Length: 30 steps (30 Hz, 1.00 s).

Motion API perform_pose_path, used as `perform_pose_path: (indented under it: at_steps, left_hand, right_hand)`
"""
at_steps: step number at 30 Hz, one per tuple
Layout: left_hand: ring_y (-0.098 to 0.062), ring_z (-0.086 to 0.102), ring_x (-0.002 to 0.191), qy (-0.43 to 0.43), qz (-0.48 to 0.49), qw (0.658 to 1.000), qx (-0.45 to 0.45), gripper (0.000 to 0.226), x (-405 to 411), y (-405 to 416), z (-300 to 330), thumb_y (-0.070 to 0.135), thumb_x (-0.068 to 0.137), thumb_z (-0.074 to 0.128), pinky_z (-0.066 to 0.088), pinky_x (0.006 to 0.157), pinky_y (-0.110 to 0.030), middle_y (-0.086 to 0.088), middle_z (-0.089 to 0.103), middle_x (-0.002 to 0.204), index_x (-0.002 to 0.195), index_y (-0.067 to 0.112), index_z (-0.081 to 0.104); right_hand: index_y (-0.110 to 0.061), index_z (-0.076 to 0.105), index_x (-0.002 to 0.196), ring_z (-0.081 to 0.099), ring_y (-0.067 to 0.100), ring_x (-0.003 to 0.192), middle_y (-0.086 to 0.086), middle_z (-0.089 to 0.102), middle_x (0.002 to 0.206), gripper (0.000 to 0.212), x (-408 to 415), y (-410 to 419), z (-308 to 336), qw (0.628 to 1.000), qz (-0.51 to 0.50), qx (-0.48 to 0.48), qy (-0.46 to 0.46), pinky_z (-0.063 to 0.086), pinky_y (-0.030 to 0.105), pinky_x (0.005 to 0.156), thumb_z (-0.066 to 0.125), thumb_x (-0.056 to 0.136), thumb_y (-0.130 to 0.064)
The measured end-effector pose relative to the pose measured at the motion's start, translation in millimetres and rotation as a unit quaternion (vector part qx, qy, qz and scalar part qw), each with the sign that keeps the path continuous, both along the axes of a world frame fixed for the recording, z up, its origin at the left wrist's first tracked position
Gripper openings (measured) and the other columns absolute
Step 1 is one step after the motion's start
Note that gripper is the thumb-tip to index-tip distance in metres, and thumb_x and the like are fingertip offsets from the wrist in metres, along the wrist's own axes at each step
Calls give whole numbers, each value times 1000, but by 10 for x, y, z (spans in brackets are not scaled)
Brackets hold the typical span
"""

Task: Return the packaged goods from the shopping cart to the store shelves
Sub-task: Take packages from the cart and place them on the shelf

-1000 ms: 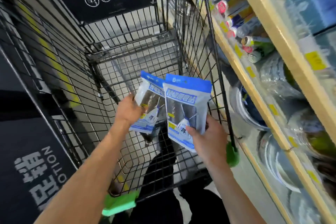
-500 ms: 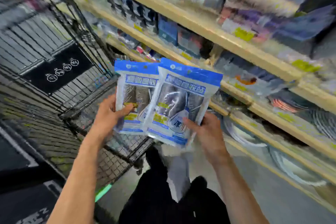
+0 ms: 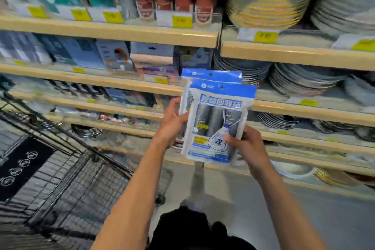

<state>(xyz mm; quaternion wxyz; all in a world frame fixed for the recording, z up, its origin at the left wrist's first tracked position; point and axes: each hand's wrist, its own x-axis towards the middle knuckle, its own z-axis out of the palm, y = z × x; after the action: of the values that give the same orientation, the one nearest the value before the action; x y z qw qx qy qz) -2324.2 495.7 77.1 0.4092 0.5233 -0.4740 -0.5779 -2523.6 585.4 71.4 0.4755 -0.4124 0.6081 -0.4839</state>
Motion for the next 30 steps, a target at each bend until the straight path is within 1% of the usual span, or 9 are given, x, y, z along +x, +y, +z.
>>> perform_pose_path:
  at_steps: [2,4,9,13,17,19,22,26,30]
  left_hand:
    - [-3,66,74,-3,0,1000,-17,39,-86,-169,85,-4,86,66,55,65,-21,3,68,94,114,18,51]
    - [-7,65,84,-18,-46,998,-37,42,-89,-345,171,-5,89,62,56,67,-18,3,67,100,120,21,49]
    - [-5,60,86,-180,-211,958,-73,59,238,-961,333,-9,82,68,51,68,-22,8,62,100,124,25,43]
    - [-4,63,84,-205,-162,961,-95,56,352,-1418,371,-10,76,71,54,74,-24,11,64,96,115,21,48]
    - [-23,69,99,-176,-95,975,-94,50,429,-1894,202,-3,65,71,56,90,-50,-5,73,106,111,12,58]
    - [-25,70,100,-160,-81,980,-91,39,437,-2067,103,3,66,70,56,89,-53,-11,74,106,104,8,64]
    - [-19,70,92,-140,-68,984,-89,26,376,-1986,301,-1,77,66,58,86,-40,-4,73,95,92,19,64]
    - [-5,42,60,-114,19,989,-93,39,210,-1943,310,-13,86,52,41,54,-18,4,43,68,71,22,38]
    - [-6,47,66,-51,82,993,-60,28,93,-1900,241,-8,88,51,37,53,-7,3,48,76,82,19,43]
  right_hand:
    - [-9,70,74,63,8,64,1,74,70,9,-27,-165,93,999,-10,-18,35,51,29,60,79,75,-9]
    - [-3,71,82,68,23,73,16,75,84,22,-19,-367,140,997,-24,-23,66,54,38,68,78,71,-22]
    - [-14,75,86,73,31,89,15,76,93,9,60,-887,249,997,-25,-11,78,59,51,81,78,78,-12]
    - [-11,73,89,73,17,78,9,77,87,9,255,-1255,332,997,-13,-19,78,58,39,67,77,80,-11]
    - [-10,71,96,67,6,68,3,72,83,16,429,-1497,241,997,-20,4,81,49,22,53,76,81,-10]
    - [-11,72,95,69,13,75,6,73,86,17,458,-1553,188,997,-22,-4,77,56,29,60,77,80,-7]
    - [-16,73,102,72,19,93,5,76,99,24,468,-1553,110,999,-30,-8,34,60,41,81,75,81,-4]
    - [-17,72,104,73,15,90,-1,77,99,27,482,-1428,13,999,-49,-7,-7,59,32,78,72,83,-2]
    - [-8,72,105,74,14,86,0,78,94,23,522,-1370,-19,998,-55,-13,-40,57,22,70,68,85,0]
